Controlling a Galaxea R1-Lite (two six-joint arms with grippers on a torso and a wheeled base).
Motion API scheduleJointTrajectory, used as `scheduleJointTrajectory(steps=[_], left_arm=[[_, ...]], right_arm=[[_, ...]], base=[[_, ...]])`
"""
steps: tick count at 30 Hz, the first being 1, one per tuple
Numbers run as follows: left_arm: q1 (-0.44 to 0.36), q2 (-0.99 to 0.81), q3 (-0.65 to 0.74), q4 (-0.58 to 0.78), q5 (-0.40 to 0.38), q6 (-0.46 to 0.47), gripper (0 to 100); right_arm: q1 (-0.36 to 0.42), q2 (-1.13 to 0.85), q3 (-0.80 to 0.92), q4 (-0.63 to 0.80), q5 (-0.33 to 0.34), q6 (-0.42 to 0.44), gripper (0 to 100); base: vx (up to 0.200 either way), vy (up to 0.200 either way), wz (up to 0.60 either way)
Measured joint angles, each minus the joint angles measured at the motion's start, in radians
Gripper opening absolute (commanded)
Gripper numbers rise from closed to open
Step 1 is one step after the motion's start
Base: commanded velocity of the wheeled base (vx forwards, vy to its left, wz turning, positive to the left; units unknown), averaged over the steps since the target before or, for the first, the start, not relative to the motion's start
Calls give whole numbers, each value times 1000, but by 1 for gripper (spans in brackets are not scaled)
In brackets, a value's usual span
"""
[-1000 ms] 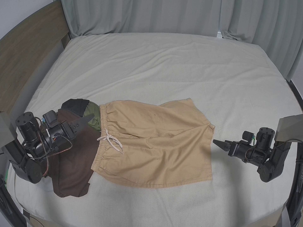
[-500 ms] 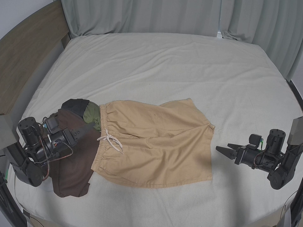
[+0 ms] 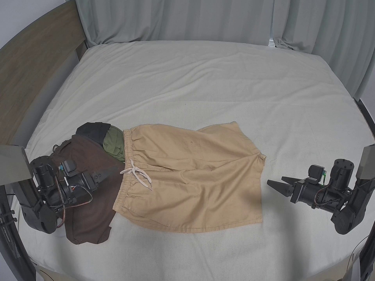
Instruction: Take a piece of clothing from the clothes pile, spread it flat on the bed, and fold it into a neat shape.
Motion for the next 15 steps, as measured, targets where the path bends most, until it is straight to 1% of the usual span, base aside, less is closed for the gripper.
scheduleJointTrajectory(steps=[10,15], left_arm=[[12,91,29,1,0,16,100],[18,146,33,1,-1,63,100]], right_arm=[[0,15,-2,0,-1,0,100],[-3,19,-4,-1,-1,0,100]], base=[[0,0,0],[0,0,0]])
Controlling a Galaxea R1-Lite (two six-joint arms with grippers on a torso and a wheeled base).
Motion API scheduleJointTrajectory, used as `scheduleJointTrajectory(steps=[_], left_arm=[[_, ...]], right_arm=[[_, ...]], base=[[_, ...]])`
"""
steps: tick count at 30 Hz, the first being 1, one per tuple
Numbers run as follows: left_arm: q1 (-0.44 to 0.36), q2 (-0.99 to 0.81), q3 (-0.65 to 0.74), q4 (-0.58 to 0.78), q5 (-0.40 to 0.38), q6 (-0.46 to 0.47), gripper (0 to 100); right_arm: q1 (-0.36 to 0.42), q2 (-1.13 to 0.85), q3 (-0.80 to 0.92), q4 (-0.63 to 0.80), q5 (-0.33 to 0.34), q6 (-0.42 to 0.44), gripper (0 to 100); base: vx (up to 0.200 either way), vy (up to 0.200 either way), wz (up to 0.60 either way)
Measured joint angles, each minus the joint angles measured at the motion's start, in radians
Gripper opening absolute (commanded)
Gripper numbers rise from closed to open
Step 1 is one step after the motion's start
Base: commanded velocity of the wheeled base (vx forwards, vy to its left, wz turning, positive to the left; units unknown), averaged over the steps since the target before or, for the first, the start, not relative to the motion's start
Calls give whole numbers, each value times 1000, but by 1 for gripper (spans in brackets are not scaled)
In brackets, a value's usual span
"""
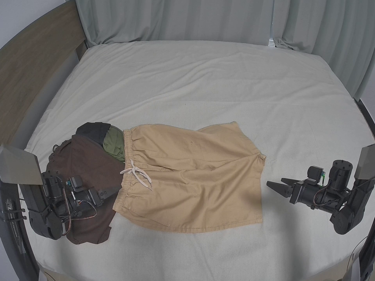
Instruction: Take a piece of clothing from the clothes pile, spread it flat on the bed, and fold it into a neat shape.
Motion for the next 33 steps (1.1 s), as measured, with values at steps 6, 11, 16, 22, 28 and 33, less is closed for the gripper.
scheduleJointTrajectory(steps=[6,11,16,22,28,33], left_arm=[[12,68,-1,0,0,54,100],[13,98,-2,0,1,57,100],[11,118,-2,-1,0,57,100],[5,151,-3,-3,1,62,100],[-7,173,-8,-5,0,63,100],[-22,183,-11,-4,-1,64,100]], right_arm=[[-1,8,-2,0,1,0,100],[0,12,-3,0,1,1,100],[0,14,-3,0,1,1,100],[0,15,-3,0,1,1,100],[0,16,-3,0,1,1,100],[1,17,-4,0,1,1,100]], base=[[0,0,0],[0,0,0],[0,0,0],[0,0,0],[0,0,0],[0,0,0]])
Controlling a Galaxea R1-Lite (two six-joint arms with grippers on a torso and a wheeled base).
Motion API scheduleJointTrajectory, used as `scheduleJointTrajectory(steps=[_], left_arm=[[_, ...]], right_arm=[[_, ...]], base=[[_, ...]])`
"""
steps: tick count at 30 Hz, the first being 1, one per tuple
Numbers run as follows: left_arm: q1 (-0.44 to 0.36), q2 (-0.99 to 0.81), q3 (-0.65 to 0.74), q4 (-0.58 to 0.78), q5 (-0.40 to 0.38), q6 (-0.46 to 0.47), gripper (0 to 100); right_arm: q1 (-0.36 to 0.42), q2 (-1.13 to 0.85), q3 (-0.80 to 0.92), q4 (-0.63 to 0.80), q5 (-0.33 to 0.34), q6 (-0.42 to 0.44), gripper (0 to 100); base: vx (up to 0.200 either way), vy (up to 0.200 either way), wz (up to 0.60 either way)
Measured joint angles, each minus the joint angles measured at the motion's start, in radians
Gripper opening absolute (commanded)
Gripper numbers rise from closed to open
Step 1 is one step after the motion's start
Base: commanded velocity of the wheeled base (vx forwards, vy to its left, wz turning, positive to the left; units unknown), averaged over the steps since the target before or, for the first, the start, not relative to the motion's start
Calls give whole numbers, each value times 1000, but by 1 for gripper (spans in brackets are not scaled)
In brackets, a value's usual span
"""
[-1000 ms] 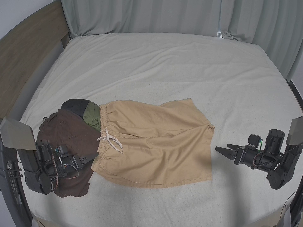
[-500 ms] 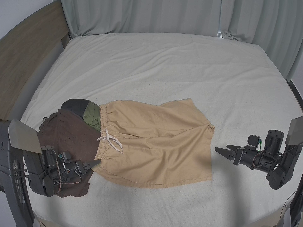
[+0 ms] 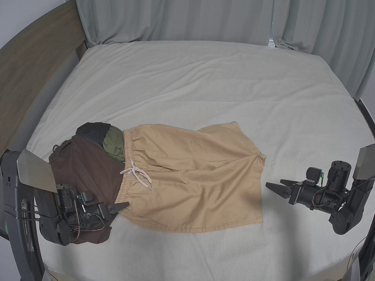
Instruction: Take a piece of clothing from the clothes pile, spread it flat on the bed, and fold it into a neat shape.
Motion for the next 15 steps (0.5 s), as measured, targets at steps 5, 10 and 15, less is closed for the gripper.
scheduleJointTrajectory(steps=[5,10,15], left_arm=[[-9,11,-9,0,3,3,0],[-11,20,-16,6,2,2,0],[-11,22,-22,5,2,4,0]], right_arm=[[0,0,0,0,0,0,100],[-2,5,2,0,0,0,100],[-4,22,19,-1,2,0,100]], base=[[0,0,0],[0,0,0],[0,0,0]])
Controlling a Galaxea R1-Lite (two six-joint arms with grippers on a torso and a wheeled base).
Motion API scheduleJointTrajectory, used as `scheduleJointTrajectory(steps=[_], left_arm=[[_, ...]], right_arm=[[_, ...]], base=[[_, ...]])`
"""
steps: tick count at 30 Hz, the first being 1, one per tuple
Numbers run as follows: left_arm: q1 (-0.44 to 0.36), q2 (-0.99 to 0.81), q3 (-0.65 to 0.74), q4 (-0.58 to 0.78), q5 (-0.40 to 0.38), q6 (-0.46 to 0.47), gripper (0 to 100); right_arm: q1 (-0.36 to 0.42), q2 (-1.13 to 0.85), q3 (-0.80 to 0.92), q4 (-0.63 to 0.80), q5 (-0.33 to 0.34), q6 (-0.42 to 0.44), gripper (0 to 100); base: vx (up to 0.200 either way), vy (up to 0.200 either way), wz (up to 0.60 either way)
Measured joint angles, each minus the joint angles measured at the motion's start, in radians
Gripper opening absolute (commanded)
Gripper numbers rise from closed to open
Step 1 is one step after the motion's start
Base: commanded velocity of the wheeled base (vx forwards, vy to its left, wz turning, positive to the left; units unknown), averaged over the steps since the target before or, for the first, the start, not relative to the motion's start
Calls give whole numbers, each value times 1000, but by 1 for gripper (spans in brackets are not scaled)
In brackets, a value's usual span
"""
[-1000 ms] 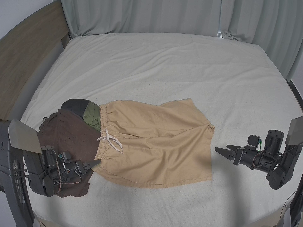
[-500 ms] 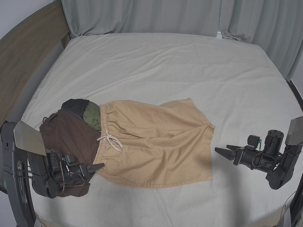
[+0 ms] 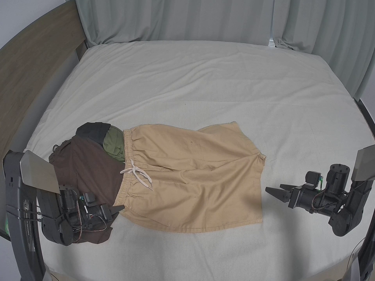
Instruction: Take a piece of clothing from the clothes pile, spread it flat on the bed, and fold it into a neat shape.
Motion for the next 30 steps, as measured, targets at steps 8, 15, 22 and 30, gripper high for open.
scheduleJointTrajectory(steps=[8,15,22,30], left_arm=[[0,-6,-3,-2,-2,3,0],[-4,-9,-5,-3,-3,6,0],[-3,-10,-5,-4,-3,24,0],[-2,-11,-5,-4,-3,26,0]], right_arm=[[0,51,56,1,5,0,100],[7,134,94,0,33,3,100],[20,212,85,0,50,5,100],[39,290,23,-1,47,7,100]], base=[[0,0,0],[0,0,0],[0,0,0],[0,0,0]])
